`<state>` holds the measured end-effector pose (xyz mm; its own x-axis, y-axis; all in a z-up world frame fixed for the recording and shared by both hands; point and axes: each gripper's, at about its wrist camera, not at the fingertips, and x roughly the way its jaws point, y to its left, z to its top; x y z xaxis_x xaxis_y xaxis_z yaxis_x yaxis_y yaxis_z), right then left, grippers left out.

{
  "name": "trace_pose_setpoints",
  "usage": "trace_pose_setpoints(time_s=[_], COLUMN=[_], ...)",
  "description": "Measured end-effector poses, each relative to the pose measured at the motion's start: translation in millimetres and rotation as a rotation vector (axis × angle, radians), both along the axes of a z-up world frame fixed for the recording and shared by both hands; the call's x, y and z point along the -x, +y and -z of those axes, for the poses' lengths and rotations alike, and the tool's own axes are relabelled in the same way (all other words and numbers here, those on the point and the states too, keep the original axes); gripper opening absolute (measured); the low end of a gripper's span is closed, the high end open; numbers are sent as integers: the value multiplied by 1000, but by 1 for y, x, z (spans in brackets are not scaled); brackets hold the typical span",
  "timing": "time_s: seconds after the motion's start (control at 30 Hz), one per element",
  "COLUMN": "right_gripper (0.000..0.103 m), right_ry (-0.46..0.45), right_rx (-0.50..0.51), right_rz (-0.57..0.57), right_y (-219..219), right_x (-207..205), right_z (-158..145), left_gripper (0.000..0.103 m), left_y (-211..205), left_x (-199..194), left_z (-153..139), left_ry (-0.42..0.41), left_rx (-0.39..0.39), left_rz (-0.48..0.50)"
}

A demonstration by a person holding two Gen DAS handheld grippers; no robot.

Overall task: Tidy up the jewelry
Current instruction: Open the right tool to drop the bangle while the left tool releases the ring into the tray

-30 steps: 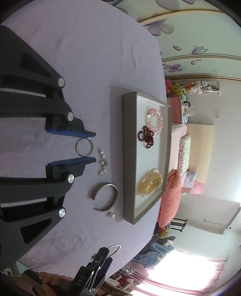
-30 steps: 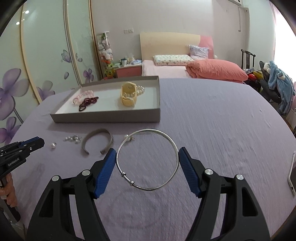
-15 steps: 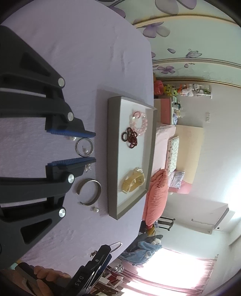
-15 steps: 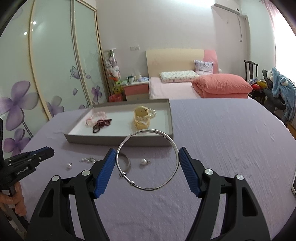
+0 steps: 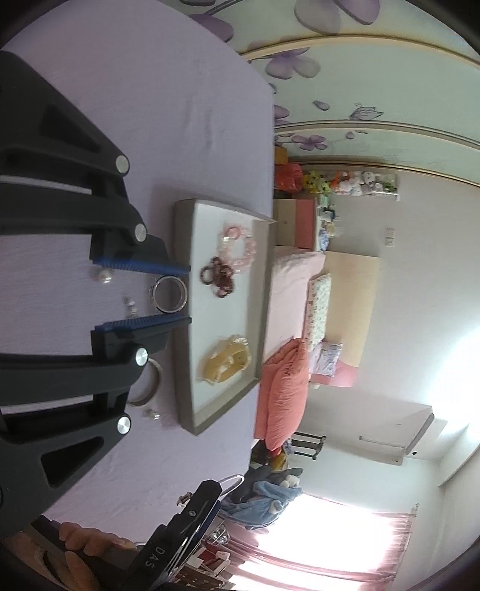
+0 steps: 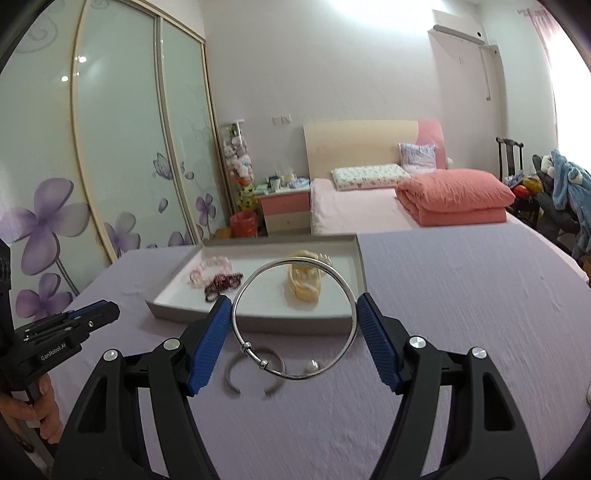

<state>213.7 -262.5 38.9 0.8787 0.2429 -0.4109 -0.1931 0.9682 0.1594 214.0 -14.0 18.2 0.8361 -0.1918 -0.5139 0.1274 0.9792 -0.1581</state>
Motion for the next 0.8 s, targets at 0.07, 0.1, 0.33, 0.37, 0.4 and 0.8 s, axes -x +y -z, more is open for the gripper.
trace_pose_setpoints(time_s=[0.07,0.1,0.33,0.37,0.4,0.8], right_gripper=[70,70,70,70,70,70], right_ry=[-29,-40,-95,-106,-110,24], right_rx=[0,-4,4,10,15,20], right_rz=[2,0,1,4,4,72], right_y=[3,5,16,20,22,39], right_x=[-5,-9,-36,-43,-50,-143], right_z=[-6,-9,-19,-21,-22,14], left_gripper=[22,22,22,22,22,22], left_y=[1,1,-1,-2,-2,-8], left_x=[-7,-11,-46,-54,-60,-156], left_z=[-7,-11,-29,-30,-31,-10], left_ry=[-27,-42,-114,-120,-123,-97], left_rx=[-8,-9,-29,-31,-34,-38], left_rz=[-7,-10,-32,-33,-35,-57])
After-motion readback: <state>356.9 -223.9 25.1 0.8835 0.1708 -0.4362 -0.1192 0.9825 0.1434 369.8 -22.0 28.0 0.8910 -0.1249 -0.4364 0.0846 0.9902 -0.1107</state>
